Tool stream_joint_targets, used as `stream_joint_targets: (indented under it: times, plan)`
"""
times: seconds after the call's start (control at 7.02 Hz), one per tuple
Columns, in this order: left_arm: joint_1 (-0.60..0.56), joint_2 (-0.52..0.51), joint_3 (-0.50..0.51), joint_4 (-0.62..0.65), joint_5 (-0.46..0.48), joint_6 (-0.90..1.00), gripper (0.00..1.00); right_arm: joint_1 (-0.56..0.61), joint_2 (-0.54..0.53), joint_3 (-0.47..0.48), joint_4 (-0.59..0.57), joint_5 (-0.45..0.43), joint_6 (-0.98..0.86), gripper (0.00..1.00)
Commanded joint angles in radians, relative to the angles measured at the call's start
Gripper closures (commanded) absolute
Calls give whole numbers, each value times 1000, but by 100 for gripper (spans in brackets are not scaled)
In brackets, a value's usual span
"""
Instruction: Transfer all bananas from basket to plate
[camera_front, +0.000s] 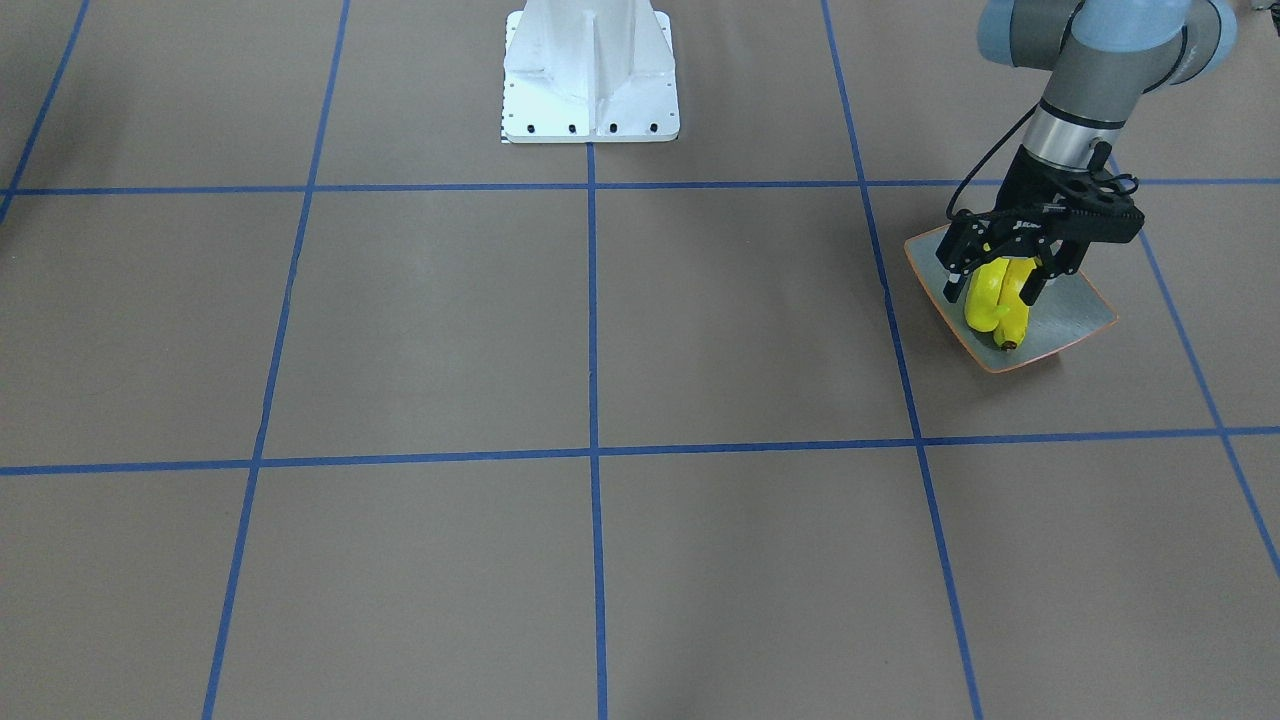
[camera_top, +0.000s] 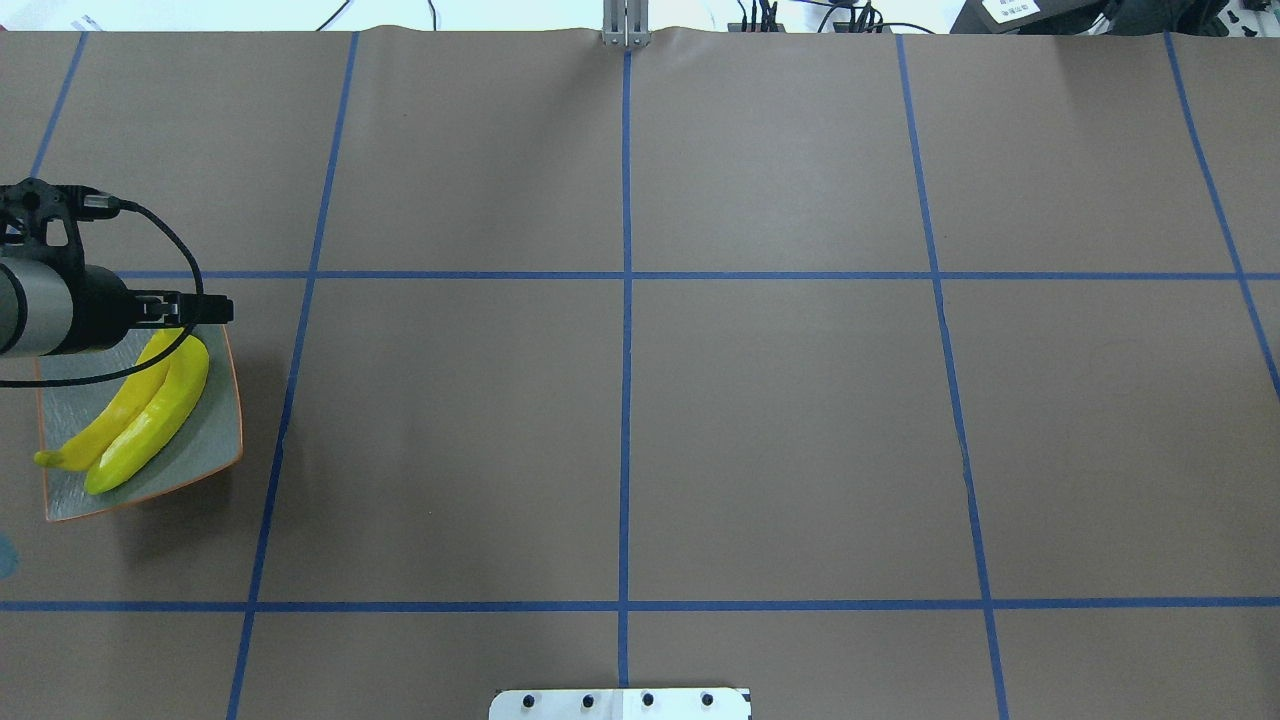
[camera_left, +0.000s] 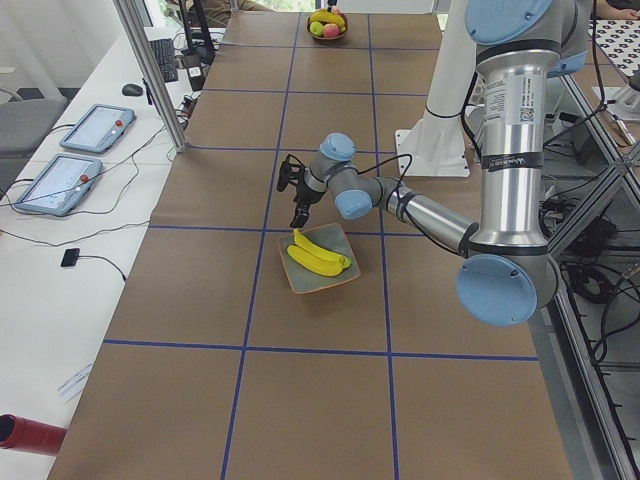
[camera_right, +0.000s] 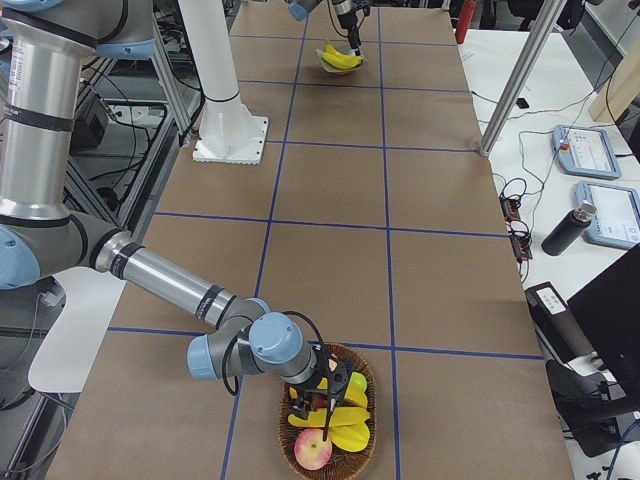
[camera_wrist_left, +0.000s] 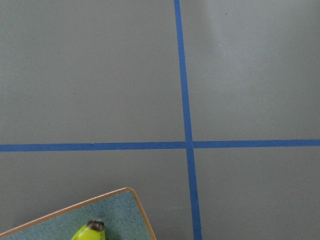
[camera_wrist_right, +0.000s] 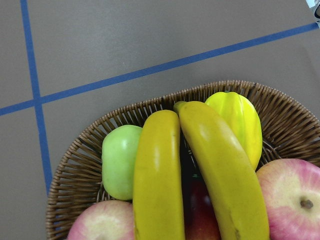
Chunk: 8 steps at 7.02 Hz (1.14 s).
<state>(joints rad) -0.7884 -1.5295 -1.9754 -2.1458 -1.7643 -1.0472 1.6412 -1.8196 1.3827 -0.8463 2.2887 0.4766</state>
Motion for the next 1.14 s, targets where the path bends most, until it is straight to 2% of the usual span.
stream_joint_targets:
  times: [0.0,0.43,0.57,0.71,0.85,1.0]
  plan:
    - [0,0,-2,0,0,1,0,-88,6,-11,85,-44,148,6]
    - [1,-1,1,0,0,1,0,-119,6,-28,121,-104,149,10]
    - [1,-1,1,0,0,1,0,-123,6,-30,119,-104,152,29]
    - [1,-1,0,0,0,1,0,-126,6,-30,119,-104,155,76]
    - [1,-3,1,0,0,1,0,-129,8,-28,121,-101,152,100]
    - [1,-1,1,0,0,1,0,-130,10,-27,133,-100,148,100]
